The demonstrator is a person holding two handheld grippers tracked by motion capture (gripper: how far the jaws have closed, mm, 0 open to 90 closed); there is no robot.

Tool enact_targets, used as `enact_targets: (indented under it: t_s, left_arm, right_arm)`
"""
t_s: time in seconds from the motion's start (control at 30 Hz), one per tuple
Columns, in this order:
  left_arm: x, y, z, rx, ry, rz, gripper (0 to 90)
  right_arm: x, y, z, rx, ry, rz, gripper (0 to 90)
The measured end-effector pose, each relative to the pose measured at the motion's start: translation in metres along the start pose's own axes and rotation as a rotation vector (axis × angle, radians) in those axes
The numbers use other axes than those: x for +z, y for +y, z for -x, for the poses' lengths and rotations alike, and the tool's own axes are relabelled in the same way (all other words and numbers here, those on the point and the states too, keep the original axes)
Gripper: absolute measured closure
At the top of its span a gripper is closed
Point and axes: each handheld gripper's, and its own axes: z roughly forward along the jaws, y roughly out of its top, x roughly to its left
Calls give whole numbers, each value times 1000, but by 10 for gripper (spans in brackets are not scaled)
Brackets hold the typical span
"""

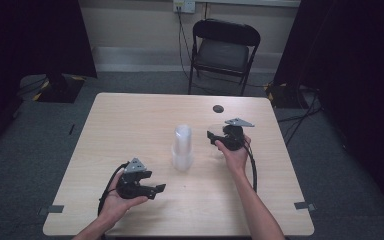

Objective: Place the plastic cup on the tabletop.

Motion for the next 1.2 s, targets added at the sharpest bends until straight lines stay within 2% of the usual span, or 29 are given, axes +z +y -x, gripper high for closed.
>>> enact_targets:
  t_s: [0.27,0.63,0.8,1.03,1.2]
  left_arm:
    - [1,0,0,1,2,0,246]
    - [1,-1,2,3,7,-2,246]
    - [1,-1,2,4,8,-3,246]
    - [1,-1,1,4,9,-7,246]
    - [1,-1,1,1,10,-5,245]
  right_arm:
    - [1,-4,-4,-8,9,7,266]
    - [-17,-17,-1,-21,21,1,278]
    - [-20,-20,0,-28,27,-2,280]
    - [-26,-24,-4,-67,24,-16,279]
    - [-27,-26,-3,-69,30,-30,274]
